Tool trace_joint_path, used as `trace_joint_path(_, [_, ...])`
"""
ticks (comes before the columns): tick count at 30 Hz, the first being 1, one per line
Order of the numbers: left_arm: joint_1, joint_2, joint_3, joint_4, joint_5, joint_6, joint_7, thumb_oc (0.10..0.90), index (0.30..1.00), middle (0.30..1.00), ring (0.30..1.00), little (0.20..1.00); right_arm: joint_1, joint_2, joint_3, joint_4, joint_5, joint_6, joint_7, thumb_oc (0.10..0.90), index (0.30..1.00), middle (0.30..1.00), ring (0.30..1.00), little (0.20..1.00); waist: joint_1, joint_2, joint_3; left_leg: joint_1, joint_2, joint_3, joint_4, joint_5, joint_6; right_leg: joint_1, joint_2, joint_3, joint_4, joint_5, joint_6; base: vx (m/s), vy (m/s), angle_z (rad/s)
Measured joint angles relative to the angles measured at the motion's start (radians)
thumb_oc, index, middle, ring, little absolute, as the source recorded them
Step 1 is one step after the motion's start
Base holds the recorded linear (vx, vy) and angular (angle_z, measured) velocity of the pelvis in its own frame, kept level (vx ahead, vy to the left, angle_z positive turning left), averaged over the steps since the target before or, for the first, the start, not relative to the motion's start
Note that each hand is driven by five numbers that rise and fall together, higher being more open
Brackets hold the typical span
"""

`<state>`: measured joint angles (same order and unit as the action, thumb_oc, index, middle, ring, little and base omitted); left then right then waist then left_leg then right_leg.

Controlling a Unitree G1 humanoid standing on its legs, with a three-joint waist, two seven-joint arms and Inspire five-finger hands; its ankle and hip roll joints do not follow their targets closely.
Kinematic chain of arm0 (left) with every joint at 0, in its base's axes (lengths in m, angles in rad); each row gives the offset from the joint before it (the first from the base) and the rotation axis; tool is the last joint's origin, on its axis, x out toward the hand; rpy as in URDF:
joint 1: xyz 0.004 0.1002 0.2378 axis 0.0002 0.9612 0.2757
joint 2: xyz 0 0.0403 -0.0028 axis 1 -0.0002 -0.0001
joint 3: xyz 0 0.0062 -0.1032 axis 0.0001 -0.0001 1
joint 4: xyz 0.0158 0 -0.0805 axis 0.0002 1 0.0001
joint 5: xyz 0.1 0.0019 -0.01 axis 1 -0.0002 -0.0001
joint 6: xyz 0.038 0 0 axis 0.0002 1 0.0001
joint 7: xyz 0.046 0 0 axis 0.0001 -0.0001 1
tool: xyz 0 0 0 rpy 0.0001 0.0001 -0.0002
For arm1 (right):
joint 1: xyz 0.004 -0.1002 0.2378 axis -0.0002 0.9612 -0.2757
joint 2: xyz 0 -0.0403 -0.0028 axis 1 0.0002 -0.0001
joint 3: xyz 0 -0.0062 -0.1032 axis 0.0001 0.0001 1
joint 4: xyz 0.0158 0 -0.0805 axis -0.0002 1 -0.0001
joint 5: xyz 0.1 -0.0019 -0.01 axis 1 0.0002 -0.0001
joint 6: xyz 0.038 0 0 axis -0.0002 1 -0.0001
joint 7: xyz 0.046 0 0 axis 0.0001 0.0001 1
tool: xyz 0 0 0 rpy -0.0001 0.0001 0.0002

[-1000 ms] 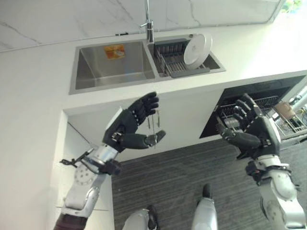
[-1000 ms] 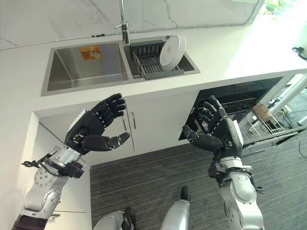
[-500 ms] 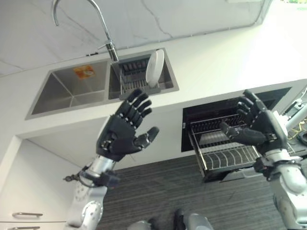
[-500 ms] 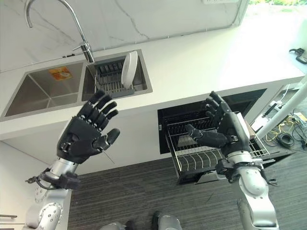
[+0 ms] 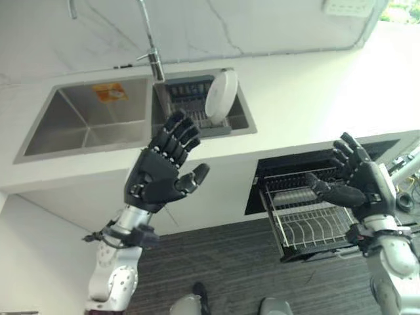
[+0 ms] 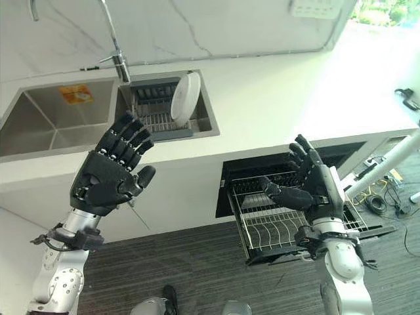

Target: Place the dishes in the dishwasher.

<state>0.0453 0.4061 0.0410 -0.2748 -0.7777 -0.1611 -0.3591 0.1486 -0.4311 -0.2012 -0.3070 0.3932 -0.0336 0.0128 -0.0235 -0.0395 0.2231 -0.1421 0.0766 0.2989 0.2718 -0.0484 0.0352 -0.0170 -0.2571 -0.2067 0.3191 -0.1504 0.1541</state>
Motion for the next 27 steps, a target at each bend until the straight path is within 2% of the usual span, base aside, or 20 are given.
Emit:
trace_joint_path(5, [0.002,0.011,-0.001,0.001,0.002,0.0,0.005,0.8,0.9,0.9,0.9,0.9,-0.035,0.002,0.013,0.0,-0.038,-0.016,-0.015,0.8,0.9,0.9,0.9,0.9,0.024,0.0,-0.001,-0.045,-0.012,-0.002,0.072,-0.059,0.014,0.007,-0.019,-0.008,-0.029,0.016,0.005,0.11,0.103,0.02])
trace_joint_path(9, [0.001,0.014,-0.004,0.0,0.009,0.0,0.005,0.8,0.9,0.9,0.9,0.9,-0.035,0.004,0.013,0.0,-0.04,-0.021,-0.05,0.8,0.9,0.9,0.9,0.9,0.028,0.003,-0.004,-0.077,-0.018,-0.011,0.115,-0.073,0.032,0.015,-0.02,-0.021,-0.058,0.029,-0.003,0.09,0.124,0.08])
trace_joint_path(10, [0.001,0.015,-0.006,0.0,0.009,-0.001,0.005,0.8,0.9,0.9,0.9,0.9,-0.034,0.005,0.013,0.0,-0.04,-0.022,-0.057,0.8,0.9,0.9,0.9,0.9,0.027,0.005,-0.007,-0.082,-0.018,-0.014,0.119,-0.08,0.043,0.021,-0.019,-0.027,-0.072,0.043,0.005,0.13,0.215,0.12])
trace_joint_path(11, [0.0,0.019,-0.012,0.0,0.009,0.0,-0.001,0.8,0.9,0.9,0.9,0.9,-0.031,0.008,0.013,0.0,-0.041,-0.025,-0.076,0.8,0.9,0.9,0.9,0.9,0.029,0.015,-0.011,-0.094,-0.043,-0.052,0.13,-0.094,0.062,0.039,-0.014,-0.027,-0.102,0.091,0.025,0.15,0.206,-0.07])
trace_joint_path(12, [0.005,0.013,-0.01,-0.001,0.009,0.0,-0.001,0.8,0.9,0.9,0.9,0.9,-0.035,0.014,0.029,0.0,-0.038,-0.025,-0.081,0.8,0.9,0.9,0.9,0.9,0.027,0.038,-0.016,-0.101,-0.029,-0.061,0.129,-0.097,0.071,-0.048,-0.015,0.0,0.03,0.127,0.024,0.18,0.148,-0.2])
trace_joint_path(13, [0.006,0.006,-0.009,-0.001,0.009,-0.001,0.0,0.8,0.9,0.9,0.9,0.9,-0.035,0.014,0.042,0.0,-0.037,-0.025,-0.084,0.8,0.9,0.9,0.9,0.9,0.026,0.043,-0.015,-0.098,-0.028,-0.06,0.122,-0.098,0.072,-0.107,-0.018,0.016,0.128,0.14,0.02,0.16,0.037,-0.22])
trace_joint_path(14, [0.006,0.004,-0.01,0.0,0.009,0.0,0.0,0.8,0.9,0.9,0.9,0.9,-0.031,0.017,0.057,0.0,-0.036,-0.025,-0.082,0.8,0.9,0.9,0.9,0.9,0.021,0.043,-0.015,-0.091,-0.028,-0.064,0.112,-0.097,0.07,-0.161,-0.003,0.043,0.212,0.107,0.021,0.14,-0.042,-0.04])
trace_joint_path(15, [0.007,0.007,-0.011,0.0,0.01,0.002,0.0,0.8,0.9,0.9,0.9,0.9,-0.023,0.02,0.073,0.0,-0.036,-0.025,-0.074,0.8,0.9,0.9,0.9,0.9,0.012,0.043,-0.015,-0.079,-0.029,-0.073,0.087,-0.093,0.065,-0.183,0.044,0.059,0.222,0.052,0.011,0.14,-0.093,0.16])
trace_joint_path(16, [0.006,0.011,-0.01,-0.001,0.01,0.002,0.0,0.8,0.9,0.9,0.9,0.9,-0.015,0.02,0.074,-0.001,-0.036,-0.025,-0.067,0.8,0.9,0.9,0.9,0.9,-0.003,0.046,-0.013,-0.063,-0.036,-0.086,0.047,-0.083,0.048,-0.191,0.086,0.048,0.184,0.024,-0.013,0.16,-0.127,0.21])
trace_joint_path(17, [0.006,0.011,-0.01,-0.001,0.01,0.002,0.001,0.8,0.9,0.9,0.9,0.9,-0.013,0.02,0.074,-0.001,-0.035,-0.025,-0.067,0.8,0.9,0.9,0.9,0.9,-0.004,0.046,-0.013,-0.059,-0.038,-0.086,0.038,-0.081,0.045,-0.193,0.093,0.045,0.176,0.024,-0.016,0.14,-0.108,0.45])
trace_joint_path(18, [0.003,0.011,-0.005,-0.001,0.007,0.001,-0.001,0.8,0.9,0.9,0.9,0.9,0.013,0.019,0.06,-0.001,-0.024,-0.029,-0.064,0.8,0.9,0.9,0.9,0.9,-0.033,0.031,-0.014,-0.039,-0.086,-0.095,0.01,-0.096,0.043,-0.207,0.127,0.026,0.061,0.02,-0.011,0.18,-0.14,0.62])
trace_joint_path(19, [-0.007,0.009,0.003,0.0,0.007,0.001,-0.001,0.8,0.9,0.9,0.9,0.9,0.02,-0.001,0.047,-0.008,-0.012,-0.038,-0.063,0.8,0.9,0.9,0.9,0.9,-0.059,0.031,-0.013,-0.063,-0.087,-0.112,0.149,-0.141,0.068,-0.215,0.127,0.057,0.044,0.009,0.013,0.22,-0.171,0.73])
trace_joint_path(20, [-0.017,-0.018,0.006,0.015,0.006,0.002,-0.004,0.8,0.9,0.9,0.9,0.9,0.048,-0.023,0.025,-0.003,0.005,-0.047,-0.064,0.8,0.9,0.9,0.9,0.9,-0.072,0.036,-0.002,-0.051,-0.105,-0.126,0.192,-0.167,0.092,-0.249,0.122,0.108,0.149,0.059,-0.006,0.3,-0.23,0.49])
trace_joint_path(21, [-0.008,-0.042,0.004,0.017,0.002,0.001,-0.002,0.8,0.9,0.9,0.9,0.9,0.074,-0.024,0.008,-0.003,0.013,-0.047,-0.064,0.8,0.9,0.9,0.9,0.9,-0.084,0.051,0.009,-0.056,-0.11,-0.138,0.184,-0.17,0.097,-0.308,0.138,0.148,0.206,0.047,0.002,0.27,-0.21,0.52])
trace_joint_path(22, [-0.012,-0.038,-0.005,0.017,0.002,0.002,-0.003,0.8,0.9,0.9,0.9,0.9,0.092,-0.02,-0.006,-0.002,0.013,-0.048,-0.063,0.8,0.9,0.9,0.9,0.9,-0.112,0.075,0.026,-0.064,-0.116,-0.171,0.17,-0.17,0.098,-0.339,0.159,0.181,0.177,0.051,0.008,0.24,-0.214,0.65])
trace_joint_path(23, [-0.01,-0.034,-0.016,0.016,0.003,0.007,-0.004,0.8,0.9,0.9,0.9,0.9,0.107,0.002,-0.011,0.002,0.013,-0.045,-0.065,0.8,0.9,0.9,0.9,0.9,-0.131,0.075,0.037,-0.06,-0.12,-0.183,0.144,-0.166,0.096,-0.344,0.177,0.204,0.124,0.054,0.014,0.19,-0.201,0.75])
trace_joint_path(26, [0.025,-0.032,-0.047,-0.001,0.005,0.012,-0.006,0.8,0.9,0.9,0.9,0.9,0.126,0.026,-0.01,-0.001,0.012,-0.042,-0.065,0.8,0.9,0.9,0.9,0.9,-0.133,0.04,0.036,-0.011,-0.123,-0.176,0.119,-0.144,0.078,-0.262,0.184,0.19,0.109,0.029,-0.033,0.24,-0.252,0.32])
trace_joint_path(27, [0.027,-0.03,-0.048,-0.01,0.003,0.012,-0.01,0.8,0.9,0.9,0.9,0.9,0.111,0.021,-0.009,-0.002,0.012,-0.041,-0.07,0.8,0.9,0.9,0.9,0.9,-0.123,0.036,0.036,0.001,-0.125,-0.172,0.115,-0.143,0.071,-0.257,0.188,0.188,0.116,0.03,-0.066,0.21,-0.207,0.09])
